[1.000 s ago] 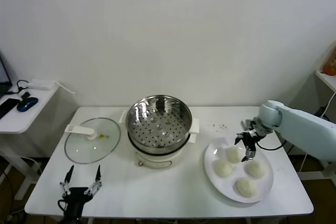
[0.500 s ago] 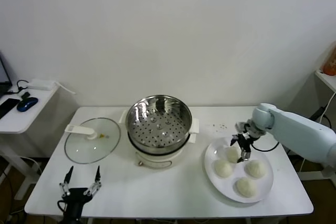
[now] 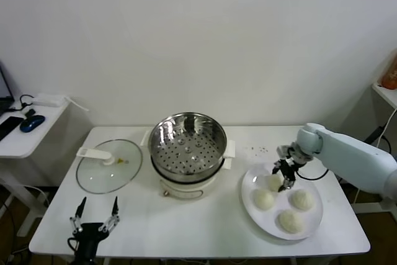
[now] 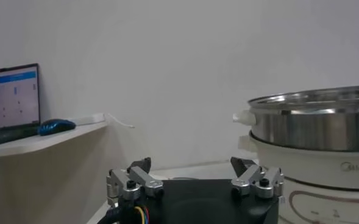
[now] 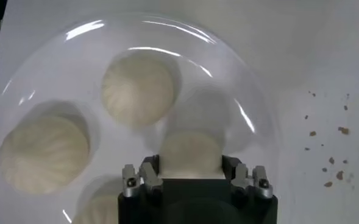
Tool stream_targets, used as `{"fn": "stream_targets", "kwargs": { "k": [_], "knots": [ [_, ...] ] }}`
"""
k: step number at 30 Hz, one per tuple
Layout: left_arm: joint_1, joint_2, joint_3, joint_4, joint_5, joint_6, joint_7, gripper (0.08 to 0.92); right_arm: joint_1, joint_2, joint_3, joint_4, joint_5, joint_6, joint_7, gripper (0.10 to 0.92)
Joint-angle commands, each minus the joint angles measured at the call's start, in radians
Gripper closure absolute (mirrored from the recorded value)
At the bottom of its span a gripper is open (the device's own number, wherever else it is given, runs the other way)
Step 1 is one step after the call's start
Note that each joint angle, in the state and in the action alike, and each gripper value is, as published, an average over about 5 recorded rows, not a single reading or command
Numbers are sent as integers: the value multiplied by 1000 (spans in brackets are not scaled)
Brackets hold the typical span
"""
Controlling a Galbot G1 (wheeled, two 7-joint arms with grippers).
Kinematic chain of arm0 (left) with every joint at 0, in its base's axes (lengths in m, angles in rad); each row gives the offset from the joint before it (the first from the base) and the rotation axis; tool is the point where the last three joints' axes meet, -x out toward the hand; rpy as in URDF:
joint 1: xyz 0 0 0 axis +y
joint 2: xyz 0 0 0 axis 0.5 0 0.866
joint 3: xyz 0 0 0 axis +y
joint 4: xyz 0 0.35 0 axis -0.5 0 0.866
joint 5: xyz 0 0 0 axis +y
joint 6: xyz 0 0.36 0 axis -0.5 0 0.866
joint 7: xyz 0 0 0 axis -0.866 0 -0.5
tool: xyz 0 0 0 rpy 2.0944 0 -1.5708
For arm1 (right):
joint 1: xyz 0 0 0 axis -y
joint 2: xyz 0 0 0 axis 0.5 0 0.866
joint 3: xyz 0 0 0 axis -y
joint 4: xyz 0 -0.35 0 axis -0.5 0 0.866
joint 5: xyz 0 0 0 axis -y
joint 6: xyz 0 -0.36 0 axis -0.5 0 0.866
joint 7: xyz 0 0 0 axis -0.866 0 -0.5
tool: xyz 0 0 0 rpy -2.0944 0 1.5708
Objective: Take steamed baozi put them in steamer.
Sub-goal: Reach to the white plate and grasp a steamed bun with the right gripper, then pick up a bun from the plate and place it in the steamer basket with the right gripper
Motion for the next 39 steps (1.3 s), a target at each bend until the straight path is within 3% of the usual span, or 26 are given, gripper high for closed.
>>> {"fn": "stream_targets", "kwargs": {
  "k": [1, 6, 18, 24, 30, 39],
  "knots": [
    [1, 1, -1, -2, -1, 1, -1, 177, 4, 3, 3, 4, -2, 0, 0, 371],
    [3, 3, -5, -4, -3, 2, 0, 177, 79, -14, -22, 65, -46, 52, -17, 367],
    [11, 0, -2, -13, 0, 2, 4, 177, 319, -58, -77, 332, -372, 322, -62, 364],
    [15, -1, 0, -14, 3, 1, 5, 177, 420, -27, -90, 409, -401, 397, -59, 364],
    [10, -2, 1, -14, 11, 5, 7, 177, 534, 69, -106, 400, -412, 468, -58, 364],
    [7, -3, 2, -11, 22, 0, 5, 177, 591, 303, -110, 234, -424, 532, -51, 364]
  ]
}}
